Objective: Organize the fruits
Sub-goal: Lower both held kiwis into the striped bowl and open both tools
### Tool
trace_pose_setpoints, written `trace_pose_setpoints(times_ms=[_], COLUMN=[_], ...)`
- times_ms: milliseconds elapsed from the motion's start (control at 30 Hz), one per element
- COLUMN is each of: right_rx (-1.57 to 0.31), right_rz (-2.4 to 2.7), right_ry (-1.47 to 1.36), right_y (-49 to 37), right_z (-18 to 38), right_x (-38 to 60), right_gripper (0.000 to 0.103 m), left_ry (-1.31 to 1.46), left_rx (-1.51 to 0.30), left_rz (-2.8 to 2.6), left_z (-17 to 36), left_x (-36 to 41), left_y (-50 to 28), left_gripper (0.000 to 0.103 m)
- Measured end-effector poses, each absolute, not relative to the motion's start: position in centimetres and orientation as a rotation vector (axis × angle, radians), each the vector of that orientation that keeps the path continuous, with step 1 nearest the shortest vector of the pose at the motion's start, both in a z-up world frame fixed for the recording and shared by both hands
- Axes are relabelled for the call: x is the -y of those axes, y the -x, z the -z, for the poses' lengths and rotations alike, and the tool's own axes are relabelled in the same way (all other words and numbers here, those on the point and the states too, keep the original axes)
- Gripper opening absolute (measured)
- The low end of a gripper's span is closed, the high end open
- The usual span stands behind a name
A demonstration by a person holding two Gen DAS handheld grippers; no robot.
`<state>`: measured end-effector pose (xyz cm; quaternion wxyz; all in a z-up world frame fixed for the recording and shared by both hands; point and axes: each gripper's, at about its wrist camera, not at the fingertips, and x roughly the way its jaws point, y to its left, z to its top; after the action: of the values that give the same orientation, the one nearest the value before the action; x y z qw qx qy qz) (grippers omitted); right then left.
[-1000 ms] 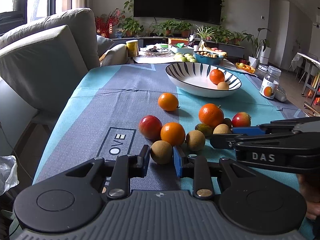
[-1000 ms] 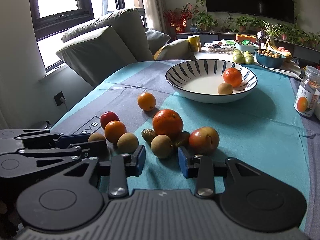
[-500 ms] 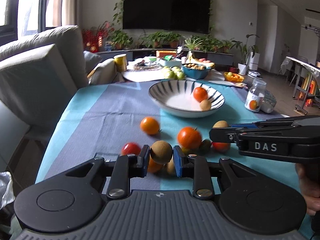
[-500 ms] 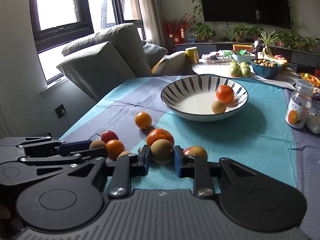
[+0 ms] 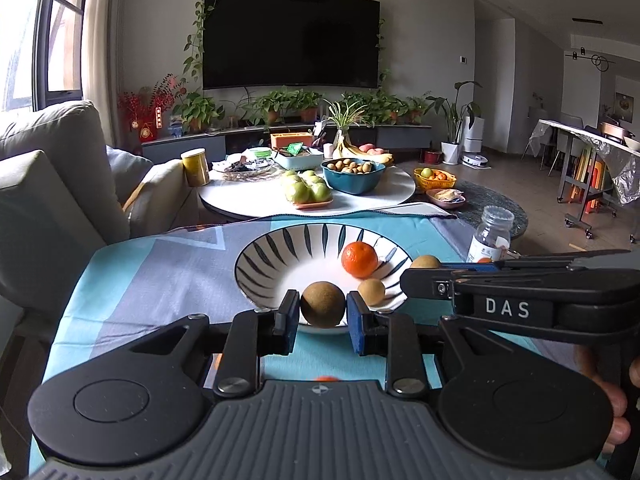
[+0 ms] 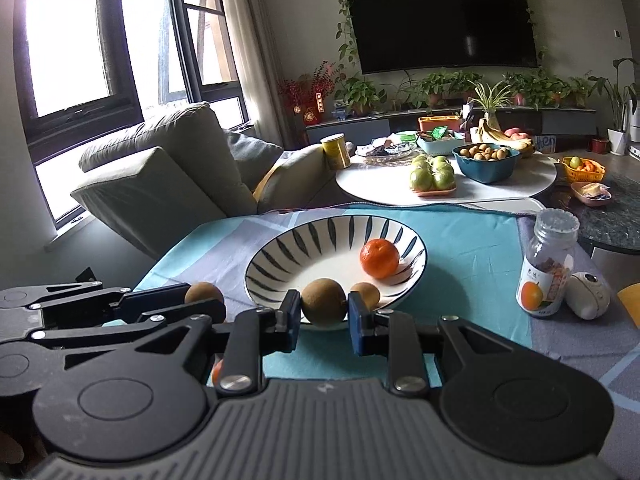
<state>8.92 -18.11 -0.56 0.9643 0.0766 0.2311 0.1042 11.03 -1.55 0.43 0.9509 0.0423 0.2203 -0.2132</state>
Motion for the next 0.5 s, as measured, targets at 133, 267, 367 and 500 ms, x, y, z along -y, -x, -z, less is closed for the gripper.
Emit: trace_pose_setpoints(times_ms=[133,267,367,500], right_rx=[-0.475,-0.485,-0.494,-0.507], right_rz=[-0.209,-0.209,-0.211,-0.216], right_ry=[-0.17,-0.175,-0.184,-0.193], right_y=[-10.2,-11.3,-12.0,-12.3], right_z=[0.8,1.2,1.6,2.0], right_x=[18.6,18.9,19.1,19.2], right_gripper=[0.078,0.078,0.078,0.078], left_ry=[-0.084,-0.083,-0.088,-0.085], left_rx=[-0.463,-0.48,-0.497,-0.512], left_rz=[0.427,0.434,0.436,0.438], left_z=[0.0,0.6,1.0,1.5], left_x=[2.2,2.7,2.9,3.0], left_y=[-13.1,-14.7,-15.6,-16.3], left_gripper=[0.024,0.024,0.024,0.024])
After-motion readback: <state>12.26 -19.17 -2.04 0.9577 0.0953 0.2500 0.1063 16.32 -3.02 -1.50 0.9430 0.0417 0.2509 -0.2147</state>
